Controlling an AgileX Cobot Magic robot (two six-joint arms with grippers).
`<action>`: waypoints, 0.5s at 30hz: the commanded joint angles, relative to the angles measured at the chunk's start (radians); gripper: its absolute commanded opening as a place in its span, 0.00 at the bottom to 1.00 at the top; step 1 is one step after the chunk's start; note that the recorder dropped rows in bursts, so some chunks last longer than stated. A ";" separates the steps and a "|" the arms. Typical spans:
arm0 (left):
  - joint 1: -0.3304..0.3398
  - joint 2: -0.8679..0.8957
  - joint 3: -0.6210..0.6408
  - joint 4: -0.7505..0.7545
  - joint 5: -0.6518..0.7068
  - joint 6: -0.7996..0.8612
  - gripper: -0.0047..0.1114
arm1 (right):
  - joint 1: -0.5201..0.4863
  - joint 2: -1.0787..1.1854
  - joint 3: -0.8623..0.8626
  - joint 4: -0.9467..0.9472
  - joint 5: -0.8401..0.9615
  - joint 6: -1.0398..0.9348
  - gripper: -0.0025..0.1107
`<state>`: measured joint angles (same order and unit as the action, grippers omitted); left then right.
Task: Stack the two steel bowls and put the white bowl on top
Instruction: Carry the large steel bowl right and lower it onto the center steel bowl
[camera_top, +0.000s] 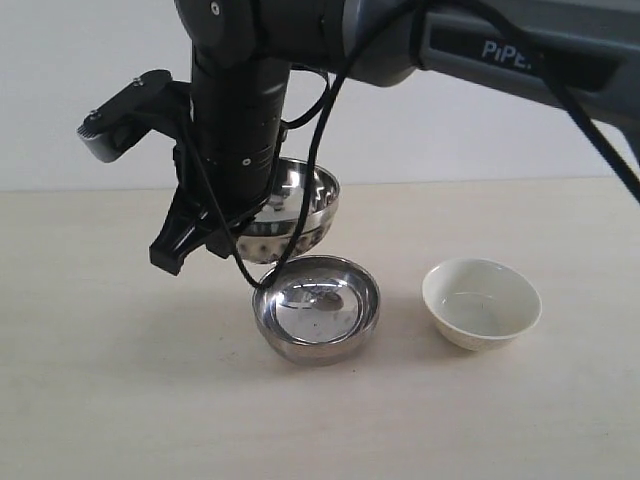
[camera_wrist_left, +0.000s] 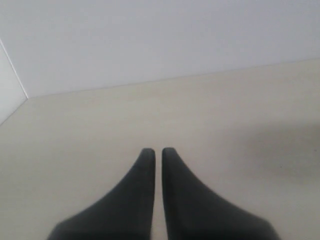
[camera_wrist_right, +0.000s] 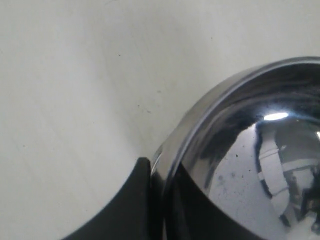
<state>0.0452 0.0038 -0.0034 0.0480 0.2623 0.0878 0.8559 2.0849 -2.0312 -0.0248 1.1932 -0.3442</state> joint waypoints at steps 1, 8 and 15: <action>0.002 -0.004 0.003 -0.007 -0.007 -0.010 0.07 | -0.042 -0.019 0.019 0.025 -0.008 0.015 0.02; 0.002 -0.004 0.003 -0.007 -0.007 -0.010 0.07 | -0.049 -0.021 0.171 0.019 -0.125 0.006 0.02; 0.002 -0.004 0.003 -0.007 -0.007 -0.010 0.07 | -0.049 -0.021 0.245 0.019 -0.156 0.004 0.02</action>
<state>0.0452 0.0038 -0.0034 0.0480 0.2623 0.0878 0.8135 2.0780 -1.7999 0.0000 1.0545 -0.3324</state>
